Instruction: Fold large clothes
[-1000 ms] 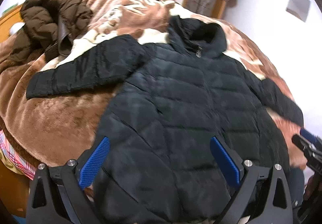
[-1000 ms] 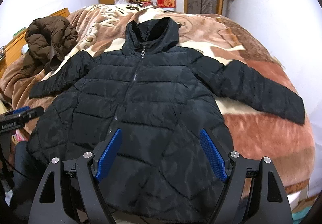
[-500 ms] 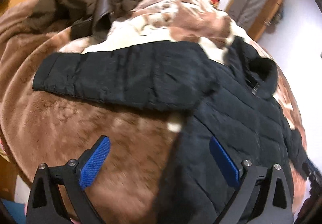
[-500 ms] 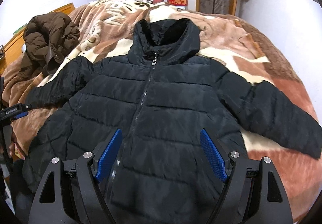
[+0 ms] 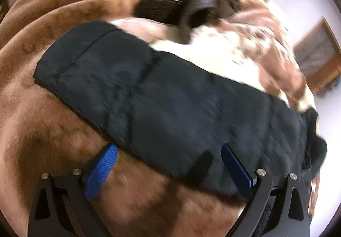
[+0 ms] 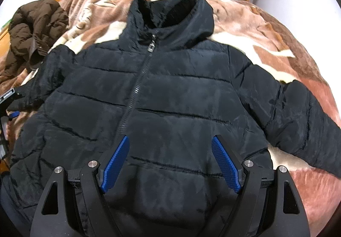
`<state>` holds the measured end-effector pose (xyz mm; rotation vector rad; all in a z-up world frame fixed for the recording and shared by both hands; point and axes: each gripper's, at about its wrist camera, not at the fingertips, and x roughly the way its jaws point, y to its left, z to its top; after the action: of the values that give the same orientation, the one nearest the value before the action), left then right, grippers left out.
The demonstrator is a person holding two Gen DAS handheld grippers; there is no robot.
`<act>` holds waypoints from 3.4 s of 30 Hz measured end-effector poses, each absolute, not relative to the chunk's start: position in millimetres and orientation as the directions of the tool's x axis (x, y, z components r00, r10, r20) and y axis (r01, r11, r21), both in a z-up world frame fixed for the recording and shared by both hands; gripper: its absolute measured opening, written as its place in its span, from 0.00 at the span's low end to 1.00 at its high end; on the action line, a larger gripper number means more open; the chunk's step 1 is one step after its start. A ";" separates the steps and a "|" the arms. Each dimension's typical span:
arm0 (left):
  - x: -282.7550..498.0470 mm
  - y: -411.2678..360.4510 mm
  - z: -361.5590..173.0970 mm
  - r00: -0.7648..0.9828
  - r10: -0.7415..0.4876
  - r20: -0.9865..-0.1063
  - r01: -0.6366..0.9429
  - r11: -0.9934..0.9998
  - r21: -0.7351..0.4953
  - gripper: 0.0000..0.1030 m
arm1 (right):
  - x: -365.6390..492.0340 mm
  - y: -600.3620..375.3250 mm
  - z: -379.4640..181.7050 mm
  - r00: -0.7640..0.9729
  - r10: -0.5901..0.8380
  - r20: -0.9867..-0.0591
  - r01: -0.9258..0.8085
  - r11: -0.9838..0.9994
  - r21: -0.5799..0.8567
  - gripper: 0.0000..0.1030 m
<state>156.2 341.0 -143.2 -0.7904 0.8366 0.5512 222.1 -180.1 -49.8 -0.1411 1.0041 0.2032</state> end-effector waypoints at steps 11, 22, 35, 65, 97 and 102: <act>182.8 366.7 -154.0 0.528 0.239 -0.815 -0.741 0.598 -0.305 0.67 | 227.6 -192.5 -64.4 0.504 0.064 -0.861 -0.200 0.979 -0.045 0.77; 172.9 318.2 -25.4 0.704 0.196 -0.682 -0.544 0.766 -0.341 0.16 | 205.6 -212.7 -49.5 0.526 0.078 -0.847 -0.167 0.986 -0.013 0.77; 219.1 127.9 100.9 0.838 -0.182 -0.515 0.005 0.946 -0.325 0.15 | 171.4 -266.1 -24.3 0.576 0.100 -0.812 -0.076 0.995 0.069 0.77; 273.9 -29.2 -7.7 0.532 -0.568 -0.628 0.277 0.818 -0.504 0.71 | 181.7 -295.9 -24.0 0.617 0.130 -0.776 -0.020 0.989 0.149 0.77; 339.5 134.5 -75.9 0.625 -0.144 -0.768 -0.104 0.959 -0.264 0.71 | 323.9 -242.1 -46.6 0.600 0.118 -0.791 -0.111 0.992 0.064 0.39; 357.1 139.2 -114.1 0.590 -0.107 -0.800 -0.151 0.959 -0.240 0.74 | 367.5 -241.7 -99.3 0.509 0.091 -0.856 -0.084 0.995 0.056 0.40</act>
<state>357.1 139.2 -114.1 -0.2969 0.9434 0.0259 367.5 -241.7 -99.3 0.0080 1.0314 0.1054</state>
